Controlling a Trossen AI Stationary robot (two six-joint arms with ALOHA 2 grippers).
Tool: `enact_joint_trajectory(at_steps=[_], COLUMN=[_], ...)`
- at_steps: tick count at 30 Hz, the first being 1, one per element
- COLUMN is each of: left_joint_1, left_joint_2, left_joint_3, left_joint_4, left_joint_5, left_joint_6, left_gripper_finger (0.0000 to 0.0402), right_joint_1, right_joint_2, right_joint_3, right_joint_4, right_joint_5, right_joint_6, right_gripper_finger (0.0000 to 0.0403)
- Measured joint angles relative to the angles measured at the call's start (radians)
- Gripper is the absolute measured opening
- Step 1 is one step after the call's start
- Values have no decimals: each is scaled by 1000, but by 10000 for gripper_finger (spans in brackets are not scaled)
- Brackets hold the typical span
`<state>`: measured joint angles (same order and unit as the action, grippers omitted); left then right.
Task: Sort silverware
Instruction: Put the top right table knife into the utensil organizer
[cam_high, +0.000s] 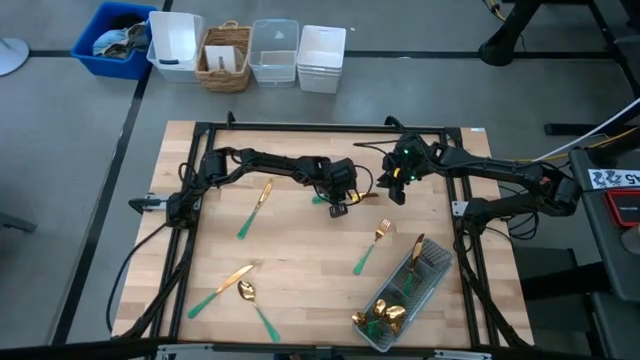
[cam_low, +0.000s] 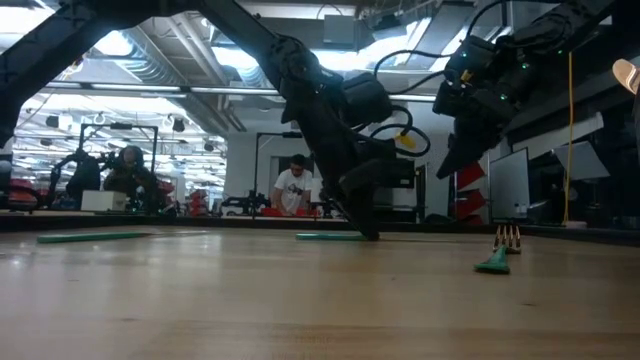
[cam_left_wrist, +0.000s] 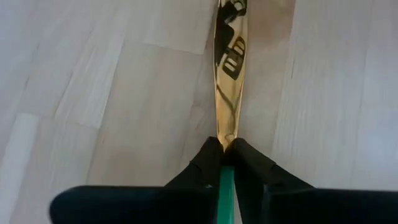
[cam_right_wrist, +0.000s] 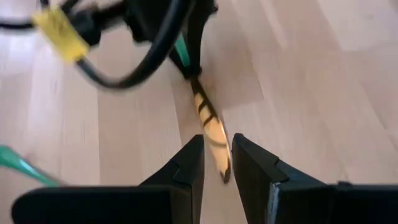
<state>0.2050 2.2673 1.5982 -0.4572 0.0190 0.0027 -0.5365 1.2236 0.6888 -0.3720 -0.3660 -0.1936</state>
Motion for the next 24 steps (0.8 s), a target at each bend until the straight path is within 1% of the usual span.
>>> enact_joint_trajectory(at_steps=[3, 7, 10, 14, 18, 24], left_joint_1=[1, 2, 2, -1, -8, -12], left_joint_2=[0, 1, 2, 2, 2, 2], left_joint_3=[-1, -3, -4, -4, -4, -5], left_joint_4=[3, 16, 25, 28, 32, 76], left_joint_5=[22, 52, 55, 47, 33, 30], left_joint_6=[-24, -51, -55, -55, -56, -107], left_gripper_finger=[16, 30, 33, 26, 27, 26], right_joint_1=[1, 0, 0, 1, 1, 1], right_joint_2=[0, 0, 5, 35, 91, 177], right_joint_3=[0, 0, 0, 0, 0, 0], right_joint_4=[-14, -15, -16, -22, -22, 9], right_joint_5=[0, 0, -1, 6, 8, 10], right_joint_6=[-51, -126, -153, -156, -165, -212], right_gripper_finger=[83, 83, 83, 85, 104, 145])
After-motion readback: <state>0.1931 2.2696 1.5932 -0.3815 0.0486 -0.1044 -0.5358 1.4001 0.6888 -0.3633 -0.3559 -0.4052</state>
